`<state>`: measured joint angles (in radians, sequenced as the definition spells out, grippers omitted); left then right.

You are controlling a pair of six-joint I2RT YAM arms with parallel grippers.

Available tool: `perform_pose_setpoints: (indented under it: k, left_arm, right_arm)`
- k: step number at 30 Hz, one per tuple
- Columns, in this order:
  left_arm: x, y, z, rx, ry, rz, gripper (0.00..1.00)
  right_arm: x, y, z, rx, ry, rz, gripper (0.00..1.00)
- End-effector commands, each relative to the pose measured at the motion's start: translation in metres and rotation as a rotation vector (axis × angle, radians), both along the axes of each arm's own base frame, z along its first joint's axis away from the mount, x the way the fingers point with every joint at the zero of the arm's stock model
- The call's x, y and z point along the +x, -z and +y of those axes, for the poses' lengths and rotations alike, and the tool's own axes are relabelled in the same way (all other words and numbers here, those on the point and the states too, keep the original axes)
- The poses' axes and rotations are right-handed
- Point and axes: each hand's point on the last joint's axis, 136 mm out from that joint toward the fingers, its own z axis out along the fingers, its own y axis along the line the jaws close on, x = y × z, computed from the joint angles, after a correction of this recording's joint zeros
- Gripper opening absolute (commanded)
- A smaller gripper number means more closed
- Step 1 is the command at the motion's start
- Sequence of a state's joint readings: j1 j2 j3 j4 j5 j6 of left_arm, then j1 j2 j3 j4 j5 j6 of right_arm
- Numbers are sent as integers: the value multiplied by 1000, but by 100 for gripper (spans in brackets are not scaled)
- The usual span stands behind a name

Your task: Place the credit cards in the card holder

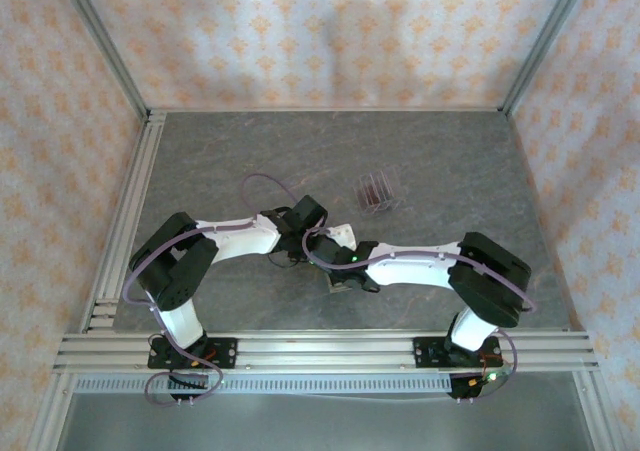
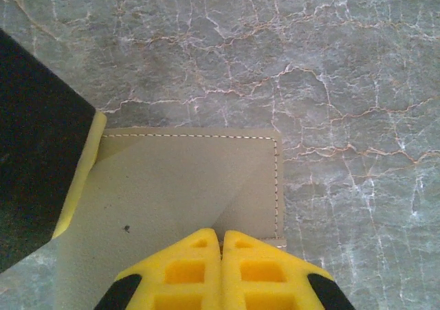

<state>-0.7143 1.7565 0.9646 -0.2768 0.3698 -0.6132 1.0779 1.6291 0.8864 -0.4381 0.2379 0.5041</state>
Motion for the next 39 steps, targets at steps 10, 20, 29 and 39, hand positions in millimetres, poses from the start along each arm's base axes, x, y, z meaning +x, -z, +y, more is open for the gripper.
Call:
perform_pose_setpoints:
  k: [10, 20, 29, 39]
  left_arm:
    - [-14, 43, 37, 207, -37, 60, 12]
    - [-14, 48, 42, 244, -42, 68, 12]
    - [-14, 51, 43, 250, -43, 73, 11]
    - [-12, 44, 31, 183, -27, 63, 12]
  right_arm:
    - [-2, -14, -29, -7, 35, -12, 0]
    - [2, -13, -41, 132, 115, 16, 0]
    - [8, -15, -68, 196, 226, -8, 0]
    - [21, -33, -120, 252, 451, -145, 29]
